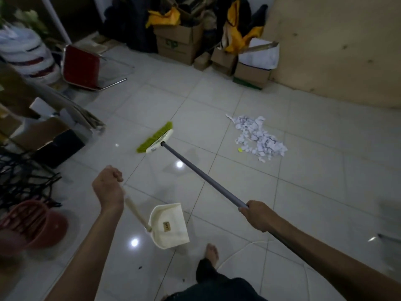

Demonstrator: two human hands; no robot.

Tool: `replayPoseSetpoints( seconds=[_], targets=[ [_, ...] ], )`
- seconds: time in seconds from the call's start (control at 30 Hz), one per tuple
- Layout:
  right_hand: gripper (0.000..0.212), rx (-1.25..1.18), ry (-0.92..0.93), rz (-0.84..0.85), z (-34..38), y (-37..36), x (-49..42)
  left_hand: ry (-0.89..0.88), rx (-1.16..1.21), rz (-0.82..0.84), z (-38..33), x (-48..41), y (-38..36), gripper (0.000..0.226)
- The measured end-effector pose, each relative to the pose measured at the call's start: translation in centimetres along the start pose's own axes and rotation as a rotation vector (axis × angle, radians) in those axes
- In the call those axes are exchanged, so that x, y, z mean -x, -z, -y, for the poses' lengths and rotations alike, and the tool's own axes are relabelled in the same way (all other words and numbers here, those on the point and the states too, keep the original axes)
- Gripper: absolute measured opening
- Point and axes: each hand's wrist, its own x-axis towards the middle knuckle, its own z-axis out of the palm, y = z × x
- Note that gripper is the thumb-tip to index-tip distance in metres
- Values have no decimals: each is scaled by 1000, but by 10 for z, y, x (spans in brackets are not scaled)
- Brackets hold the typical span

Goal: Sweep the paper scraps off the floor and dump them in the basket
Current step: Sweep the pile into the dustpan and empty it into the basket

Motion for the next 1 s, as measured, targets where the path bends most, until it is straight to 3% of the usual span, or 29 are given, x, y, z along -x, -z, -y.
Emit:
replayPoseSetpoints(
  seconds=[0.37,0.53,0.7,1.0],
  targets=[
    [36,-114,-105,-38,-72,109,-84,-31,5,66,15,-28,-187,46],
    [35,-150,-142,-73,-85,159,-134,-45,11,77,18,-50,-266,27],
    [36,-176,-169,-61,-89,215,-189,-1,6,94,26,-86,-352,34],
    [37,-188,-222,-33,-95,311,-294,13,-89,105,41,-141,-486,25]
  ],
)
